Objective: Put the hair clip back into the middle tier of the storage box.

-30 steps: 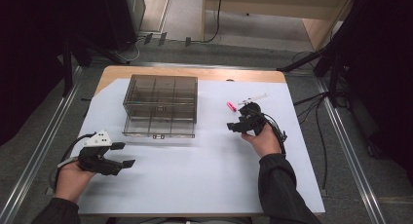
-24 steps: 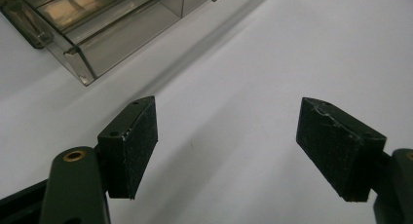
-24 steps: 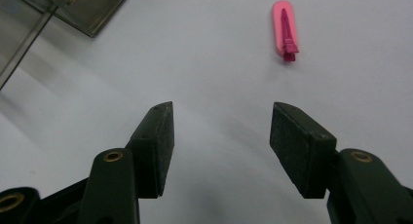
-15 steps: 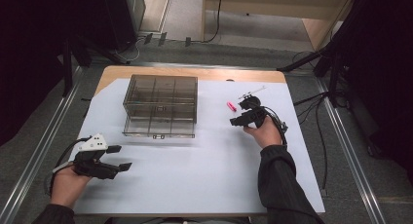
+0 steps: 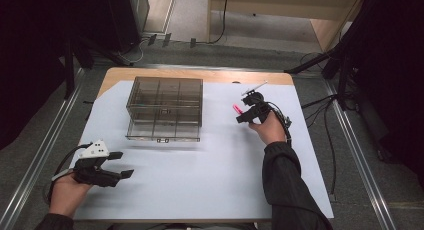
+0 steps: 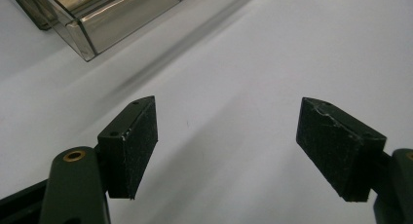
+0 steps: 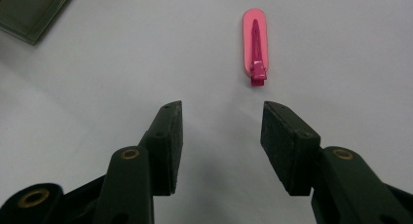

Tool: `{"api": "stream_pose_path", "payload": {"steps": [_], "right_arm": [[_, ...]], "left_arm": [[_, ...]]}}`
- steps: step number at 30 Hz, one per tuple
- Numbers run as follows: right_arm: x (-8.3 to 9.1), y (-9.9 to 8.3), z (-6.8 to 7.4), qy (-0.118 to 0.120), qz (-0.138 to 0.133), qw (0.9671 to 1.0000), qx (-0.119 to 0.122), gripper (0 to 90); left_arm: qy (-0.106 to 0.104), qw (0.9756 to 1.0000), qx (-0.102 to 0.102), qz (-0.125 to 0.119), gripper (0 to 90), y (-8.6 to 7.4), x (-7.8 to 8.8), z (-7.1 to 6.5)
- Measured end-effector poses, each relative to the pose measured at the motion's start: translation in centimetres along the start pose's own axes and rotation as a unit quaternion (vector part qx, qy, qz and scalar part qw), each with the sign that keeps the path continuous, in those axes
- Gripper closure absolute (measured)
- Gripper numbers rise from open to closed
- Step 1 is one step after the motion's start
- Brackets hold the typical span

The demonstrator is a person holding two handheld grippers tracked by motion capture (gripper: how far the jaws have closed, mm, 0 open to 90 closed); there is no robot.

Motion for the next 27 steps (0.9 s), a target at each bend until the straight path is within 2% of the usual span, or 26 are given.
{"api": "stream_pose_path", "payload": {"steps": [9,10,16,17,19,27], "right_arm": [[-0.9,1.3,-0.6,-0.007,0.013,0.9999,0.007,53.3],[-1.0,1.4,-0.8,-0.014,0.017,0.9997,0.013,53.7],[-1.6,2.1,-1.0,-0.014,0.023,0.9996,0.01,53.0],[-1.7,2.2,-1.1,-0.022,0.026,0.9993,0.013,53.1],[-1.9,2.4,-1.1,-0.022,0.028,0.9993,0.008,53.3],[-3.0,3.5,-1.2,-0.038,0.041,0.9983,0.017,54.1]], "left_arm": [[0.006,1.0,-0.001,0.005,24.0,-0.2,0.0,0.1],[0.005,1.0,-0.002,0.005,24.0,-0.2,0.0,0.1],[0.005,1.0,-0.005,0.006,24.0,-0.2,-0.1,-0.1],[0.004,1.0,-0.006,0.005,24.0,-0.2,-0.1,-0.2],[0.003,1.0,-0.008,0.004,23.9,-0.2,-0.1,-0.3],[0.005,1.0,-0.006,0.002,23.9,-0.4,0.1,-0.3]]}}
Point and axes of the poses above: each handheld gripper's, and its own axes: x roughly backward along the jaws, y roughly out of its top, z roughly to its left, the point moved 8 cm from there along -x, roughly forward along the jaws, and after that the axes turned 4 degrees about -x, right-handed, at the moved point
